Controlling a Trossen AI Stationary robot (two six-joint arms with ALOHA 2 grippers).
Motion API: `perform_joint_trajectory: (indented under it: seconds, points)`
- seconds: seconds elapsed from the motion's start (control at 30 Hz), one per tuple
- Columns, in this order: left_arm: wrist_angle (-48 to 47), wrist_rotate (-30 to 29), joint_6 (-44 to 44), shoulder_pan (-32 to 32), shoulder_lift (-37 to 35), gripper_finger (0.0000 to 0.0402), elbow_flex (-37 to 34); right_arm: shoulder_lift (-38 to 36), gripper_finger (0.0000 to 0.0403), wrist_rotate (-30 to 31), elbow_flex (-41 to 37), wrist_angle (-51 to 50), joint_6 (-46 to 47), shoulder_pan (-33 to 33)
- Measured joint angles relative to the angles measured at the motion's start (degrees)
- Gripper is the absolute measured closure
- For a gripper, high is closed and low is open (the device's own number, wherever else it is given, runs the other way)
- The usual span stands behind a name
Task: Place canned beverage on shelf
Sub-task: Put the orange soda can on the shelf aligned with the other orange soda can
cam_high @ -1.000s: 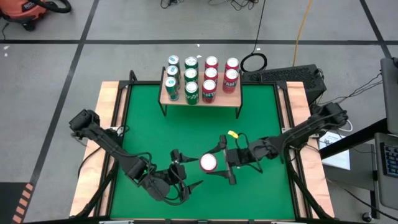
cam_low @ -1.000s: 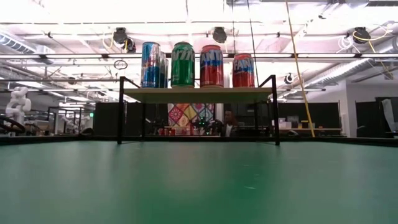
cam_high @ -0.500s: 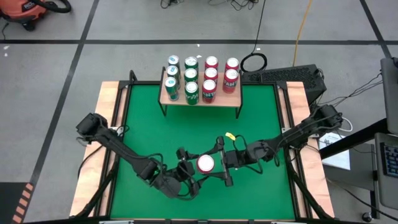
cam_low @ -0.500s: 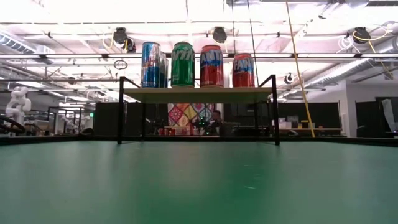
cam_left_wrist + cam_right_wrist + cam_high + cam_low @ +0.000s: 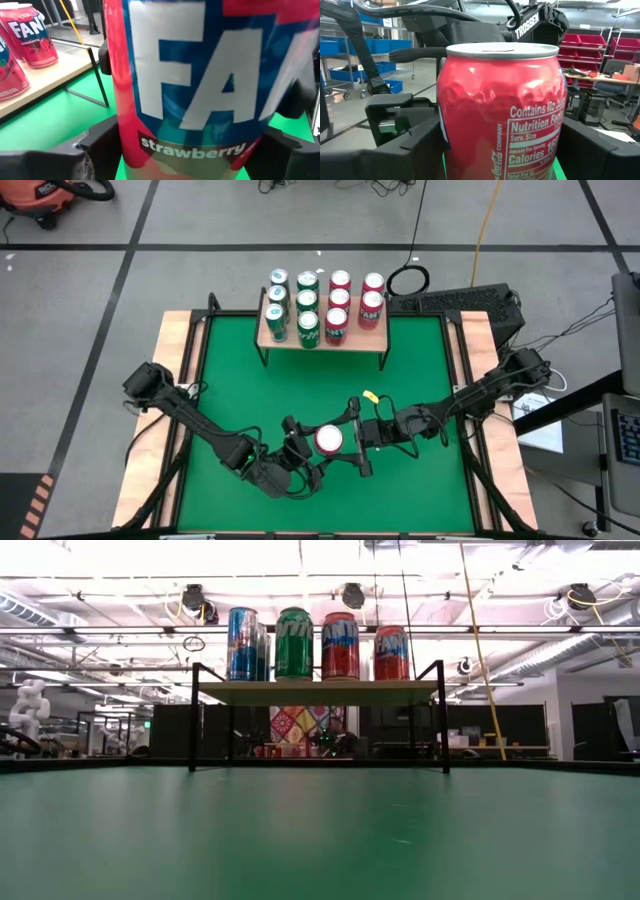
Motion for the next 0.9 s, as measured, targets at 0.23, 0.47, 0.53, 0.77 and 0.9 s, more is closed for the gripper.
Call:
perform_joint_trajectory:
  seconds: [0.23,0.47,0.53,0.77,0.9]
  points:
    - [-0.3,-0.2,0.0,0.0,0.0,0.009,0.0,0.0,0.0101,-0.1,0.0,-0.3,0.2,0.0]
    - [-0.3,-0.4,-1.1,0.0,0.0,0.0093,0.0,0.0,0.0079,4.0,0.0,-0.6,-0.3,0.7]
    - [-0.4,-0.6,-2.6,0.0,0.0,0.0093,0.0,-0.2,0.0064,5.2,0.0,-0.7,-0.9,1.1]
    - [-0.6,-1.2,-4.0,0.1,0.0,0.0093,-0.1,-0.3,0.0033,15.3,0.1,-0.8,-2.2,3.9]
    - [-0.3,-3.1,-4.7,0.5,0.4,0.0093,-0.1,-0.3,0.0031,19.2,1.5,-2.8,-1.9,4.9]
